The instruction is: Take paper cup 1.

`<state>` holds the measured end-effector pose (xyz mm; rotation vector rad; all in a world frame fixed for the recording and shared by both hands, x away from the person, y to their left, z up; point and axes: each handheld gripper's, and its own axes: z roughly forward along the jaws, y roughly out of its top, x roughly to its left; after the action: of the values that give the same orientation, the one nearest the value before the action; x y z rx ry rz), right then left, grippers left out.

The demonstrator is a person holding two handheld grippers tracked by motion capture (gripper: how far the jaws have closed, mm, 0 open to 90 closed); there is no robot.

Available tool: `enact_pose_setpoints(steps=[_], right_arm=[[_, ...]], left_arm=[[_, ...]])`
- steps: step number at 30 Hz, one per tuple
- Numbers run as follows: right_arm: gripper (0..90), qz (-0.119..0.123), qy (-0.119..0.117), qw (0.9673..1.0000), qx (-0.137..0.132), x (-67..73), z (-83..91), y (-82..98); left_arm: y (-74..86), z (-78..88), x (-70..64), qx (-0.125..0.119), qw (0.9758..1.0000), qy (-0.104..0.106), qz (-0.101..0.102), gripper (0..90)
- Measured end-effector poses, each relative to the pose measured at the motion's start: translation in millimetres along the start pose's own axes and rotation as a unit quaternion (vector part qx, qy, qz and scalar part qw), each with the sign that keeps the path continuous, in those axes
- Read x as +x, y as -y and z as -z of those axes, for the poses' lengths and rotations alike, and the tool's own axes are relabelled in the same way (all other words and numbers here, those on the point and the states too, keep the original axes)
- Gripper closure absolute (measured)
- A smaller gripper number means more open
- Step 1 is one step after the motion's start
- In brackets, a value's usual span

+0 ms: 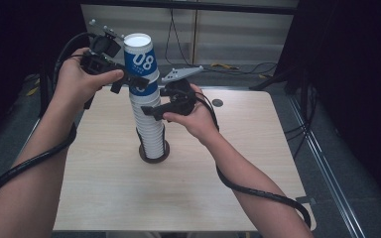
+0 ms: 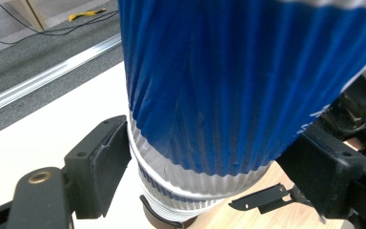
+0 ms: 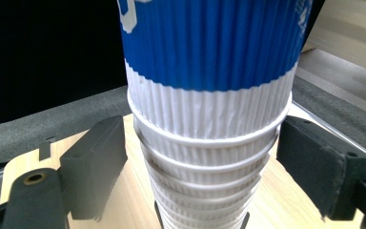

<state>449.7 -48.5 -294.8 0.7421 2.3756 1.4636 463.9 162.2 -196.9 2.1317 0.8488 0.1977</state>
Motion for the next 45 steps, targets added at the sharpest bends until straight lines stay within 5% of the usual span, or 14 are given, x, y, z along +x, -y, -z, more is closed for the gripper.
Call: enact_pose_setpoints(steps=[45], right_arm=[[16.3, -0.009, 0.004, 0.9999, -0.002, -4.4, 14.5, 10.6]], left_arm=[[-12.0, 19.7, -6.3, -0.029, 0.9995, -0.013, 0.000, 19.6]])
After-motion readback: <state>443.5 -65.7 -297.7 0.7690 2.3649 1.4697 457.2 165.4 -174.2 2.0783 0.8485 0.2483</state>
